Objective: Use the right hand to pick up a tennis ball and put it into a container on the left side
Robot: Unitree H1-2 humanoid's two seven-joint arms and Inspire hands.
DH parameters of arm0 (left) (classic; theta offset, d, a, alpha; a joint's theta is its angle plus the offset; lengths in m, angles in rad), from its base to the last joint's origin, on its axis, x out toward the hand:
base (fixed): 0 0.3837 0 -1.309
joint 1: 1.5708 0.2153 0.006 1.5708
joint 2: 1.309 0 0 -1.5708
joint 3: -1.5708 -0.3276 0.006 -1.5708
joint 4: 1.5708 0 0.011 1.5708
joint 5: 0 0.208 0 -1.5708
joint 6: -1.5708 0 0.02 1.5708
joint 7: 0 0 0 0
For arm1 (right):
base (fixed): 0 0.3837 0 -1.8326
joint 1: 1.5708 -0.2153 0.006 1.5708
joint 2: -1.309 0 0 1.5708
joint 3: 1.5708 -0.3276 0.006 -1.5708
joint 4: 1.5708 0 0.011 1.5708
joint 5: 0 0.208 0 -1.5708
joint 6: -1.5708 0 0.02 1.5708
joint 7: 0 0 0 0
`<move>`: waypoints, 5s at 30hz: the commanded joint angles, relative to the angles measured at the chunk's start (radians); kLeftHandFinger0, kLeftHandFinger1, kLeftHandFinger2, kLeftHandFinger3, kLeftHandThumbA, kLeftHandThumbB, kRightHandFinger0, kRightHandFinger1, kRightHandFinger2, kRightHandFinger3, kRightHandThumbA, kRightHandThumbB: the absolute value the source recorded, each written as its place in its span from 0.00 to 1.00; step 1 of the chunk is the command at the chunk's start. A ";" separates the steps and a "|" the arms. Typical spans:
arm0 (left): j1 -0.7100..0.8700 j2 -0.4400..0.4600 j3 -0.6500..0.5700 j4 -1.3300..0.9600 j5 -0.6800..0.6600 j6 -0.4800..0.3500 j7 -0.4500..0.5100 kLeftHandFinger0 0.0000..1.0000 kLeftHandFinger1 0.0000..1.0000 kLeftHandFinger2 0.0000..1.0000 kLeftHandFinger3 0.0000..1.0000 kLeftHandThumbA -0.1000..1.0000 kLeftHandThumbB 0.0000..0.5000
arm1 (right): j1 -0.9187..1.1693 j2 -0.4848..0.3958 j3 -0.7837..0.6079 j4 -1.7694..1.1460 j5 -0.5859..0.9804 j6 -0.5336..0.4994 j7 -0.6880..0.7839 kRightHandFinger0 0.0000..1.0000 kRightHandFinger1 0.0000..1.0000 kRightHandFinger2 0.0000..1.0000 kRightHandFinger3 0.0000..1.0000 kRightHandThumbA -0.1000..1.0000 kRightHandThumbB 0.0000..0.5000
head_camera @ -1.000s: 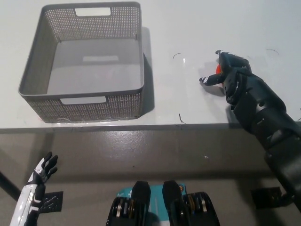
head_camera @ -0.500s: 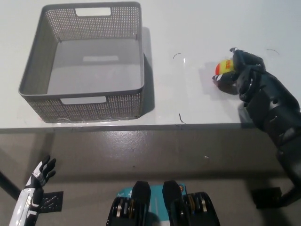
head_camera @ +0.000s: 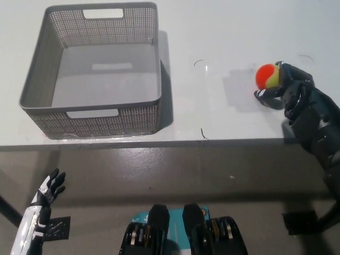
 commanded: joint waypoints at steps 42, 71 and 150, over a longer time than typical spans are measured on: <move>-0.012 0.016 -0.003 0.007 -0.042 -0.025 -0.008 1.00 1.00 1.00 1.00 1.00 0.57 | -0.108 0.171 -0.388 -0.322 0.311 -0.525 -0.248 0.00 0.30 0.75 0.76 0.00 0.32; -0.028 0.017 -0.037 0.019 -0.037 -0.013 -0.014 1.00 1.00 1.00 1.00 1.00 0.56 | -0.321 0.444 -0.122 -0.010 0.208 -0.453 -0.269 0.00 0.26 0.74 0.76 0.00 0.32; 0.040 0.032 -0.075 0.064 -0.096 -0.054 -0.046 1.00 1.00 1.00 1.00 1.00 0.53 | 1.312 0.122 -0.300 -1.434 0.483 -0.638 -0.057 1.00 1.00 1.00 1.00 1.00 0.44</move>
